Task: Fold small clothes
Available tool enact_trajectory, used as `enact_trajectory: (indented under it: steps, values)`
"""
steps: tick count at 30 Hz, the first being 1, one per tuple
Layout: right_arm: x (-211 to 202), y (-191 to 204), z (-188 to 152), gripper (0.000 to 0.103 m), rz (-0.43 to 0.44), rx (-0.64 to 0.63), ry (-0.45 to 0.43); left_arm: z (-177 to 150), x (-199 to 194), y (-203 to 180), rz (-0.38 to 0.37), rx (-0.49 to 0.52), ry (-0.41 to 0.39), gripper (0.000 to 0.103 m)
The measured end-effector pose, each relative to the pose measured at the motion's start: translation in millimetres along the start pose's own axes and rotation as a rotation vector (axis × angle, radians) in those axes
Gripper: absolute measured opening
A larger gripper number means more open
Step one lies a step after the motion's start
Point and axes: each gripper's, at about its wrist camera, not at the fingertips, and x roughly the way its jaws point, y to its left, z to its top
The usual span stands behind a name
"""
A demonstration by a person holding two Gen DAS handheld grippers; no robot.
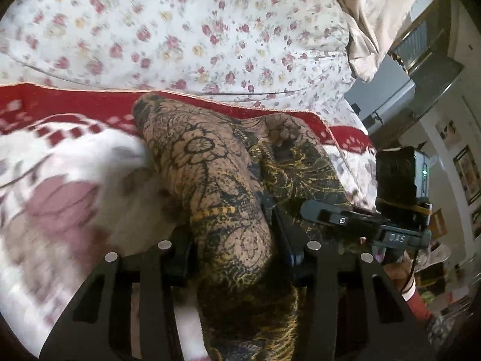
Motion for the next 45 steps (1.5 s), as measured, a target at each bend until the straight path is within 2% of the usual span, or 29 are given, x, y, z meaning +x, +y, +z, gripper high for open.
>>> enact_trajectory:
  steps: [3,6,7,9,10,13,16,18,20,22,23,27,29,34,38,41,45]
  values:
    - [10.4,11.5,-20.4,0.057,-0.033,0.023,0.060,-32.1,-18.5,15.3,0.061,-0.024,0.033,0.045]
    - [8.8,0.0,-40.2,0.058,-0.119,0.079,0.108,-63.2,-17.5,34.0,0.190,-0.048,0.085,0.045]
    - [3.2,-5.3,-43.4,0.060,-0.144,0.096,0.103,-69.7,-18.6,37.9,0.208,-0.049,0.084,0.046]
    - [-15.5,-10.0,-43.5,0.063,-0.145,0.137,0.056,-78.0,-26.9,45.2,0.175,-0.088,0.055,0.050]
    - [-21.6,-7.4,-41.2,0.063,-0.159,0.126,0.036,-77.9,-29.1,46.6,0.180,-0.107,0.051,0.053]
    - [-27.6,24.5,-27.0,0.063,-0.224,-0.028,-0.011,-73.2,-34.2,36.8,0.234,-0.079,0.006,0.054]
    - [-12.2,54.1,-15.6,0.063,-0.207,-0.148,-0.039,-70.0,-32.0,25.0,0.290,-0.033,-0.017,0.064]
    - [9.0,68.2,-14.3,0.063,-0.223,-0.217,-0.023,-65.5,-26.5,17.4,0.320,-0.011,-0.023,0.064]
    - [27.6,72.6,-19.3,0.063,-0.291,-0.283,-0.009,-64.8,-19.8,11.5,0.356,0.014,-0.016,0.064]
    - [51.1,57.7,-28.2,0.063,-0.434,-0.307,0.061,-67.5,-12.3,7.7,0.407,0.049,-0.020,0.064]
    - [59.6,45.5,-33.2,0.063,-0.472,-0.298,0.102,-68.9,-8.7,6.8,0.425,0.058,-0.015,0.064]
    - [49.0,12.3,-35.9,0.067,-0.335,-0.129,0.070,-71.7,-0.4,5.7,0.439,0.065,-0.009,0.064]
    - [39.9,16.1,-36.4,0.067,-0.331,-0.127,0.059,-70.7,-1.0,5.2,0.446,0.059,-0.013,0.064]
    - [8.2,43.3,-43.0,0.068,-0.366,-0.202,-0.012,-69.6,-10.3,1.1,0.473,0.039,-0.048,0.064]
    - [-11.8,72.0,-51.3,0.077,-0.411,-0.259,-0.080,-69.8,-18.4,-5.5,0.495,0.044,-0.072,0.064]
    - [-18.9,95.0,-59.3,0.085,-0.485,-0.323,-0.127,-70.7,-26.7,-11.3,0.501,0.049,-0.095,0.064]
    - [-20.0,111.7,-67.5,0.086,-0.529,-0.355,-0.153,-72.4,-36.8,-16.4,0.513,0.056,-0.123,0.064]
